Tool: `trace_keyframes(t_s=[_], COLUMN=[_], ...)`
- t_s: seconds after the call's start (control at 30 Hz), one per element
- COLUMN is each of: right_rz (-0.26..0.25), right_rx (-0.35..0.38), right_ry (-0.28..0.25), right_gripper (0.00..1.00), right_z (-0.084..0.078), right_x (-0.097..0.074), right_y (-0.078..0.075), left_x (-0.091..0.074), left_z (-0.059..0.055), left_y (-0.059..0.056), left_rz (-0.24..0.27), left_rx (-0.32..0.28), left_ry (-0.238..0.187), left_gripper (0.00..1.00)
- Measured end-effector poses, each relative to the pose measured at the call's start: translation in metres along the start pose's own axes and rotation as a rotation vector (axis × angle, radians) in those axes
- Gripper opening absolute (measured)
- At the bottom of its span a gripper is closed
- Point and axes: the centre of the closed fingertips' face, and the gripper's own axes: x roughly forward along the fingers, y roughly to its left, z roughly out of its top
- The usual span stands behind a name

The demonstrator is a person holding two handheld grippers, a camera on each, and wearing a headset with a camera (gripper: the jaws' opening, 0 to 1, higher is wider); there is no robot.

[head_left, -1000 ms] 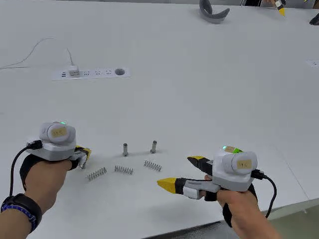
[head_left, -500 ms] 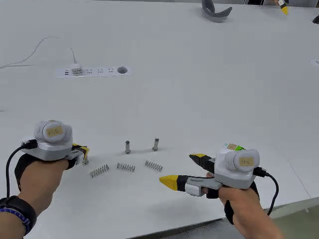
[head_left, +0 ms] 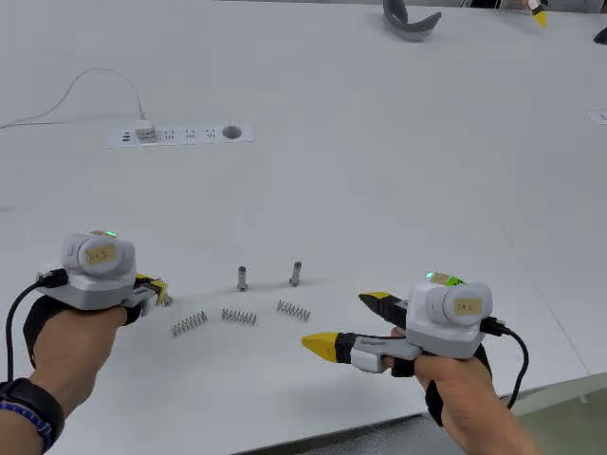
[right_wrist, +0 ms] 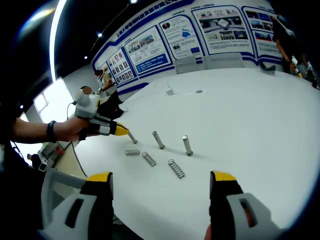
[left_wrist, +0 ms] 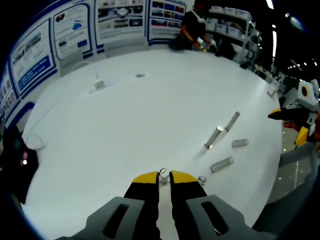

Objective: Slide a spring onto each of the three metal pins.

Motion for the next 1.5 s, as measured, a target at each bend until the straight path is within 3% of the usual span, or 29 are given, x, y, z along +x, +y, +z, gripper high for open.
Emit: trace_keyframes(t_s=[0.33, 0.87, 1.17, 1.5], right_rz=[-0.004, -0.011, -0.007, -0.006], right_rx=[0.002, 0.006, 0.005, 0.002], right_ry=[0.003, 0.006, 0.007, 0.008], right_gripper=[0.81, 0.81, 0.81, 0.81], right_z=[-0.002, -0.005, -0.005, -0.004], right_x=[0.0, -0.003, -0.001, 0.0], right_y=[-0.002, -0.004, -0.002, -0.003], left_x=[0.002, 0.01, 0.012, 0.01], left_z=[0.003, 0.01, 0.004, -0.005], left_y=[-0.002, -0.017, -0.016, -0.014], left_rz=[-0.003, -0.022, -0.021, -0.024], left_rx=[0.011, 0.06, 0.107, 0.077], left_ry=[-0.013, -0.02, 0.008, 0.03], left_gripper=[0.07, 0.07, 0.08, 0.17])
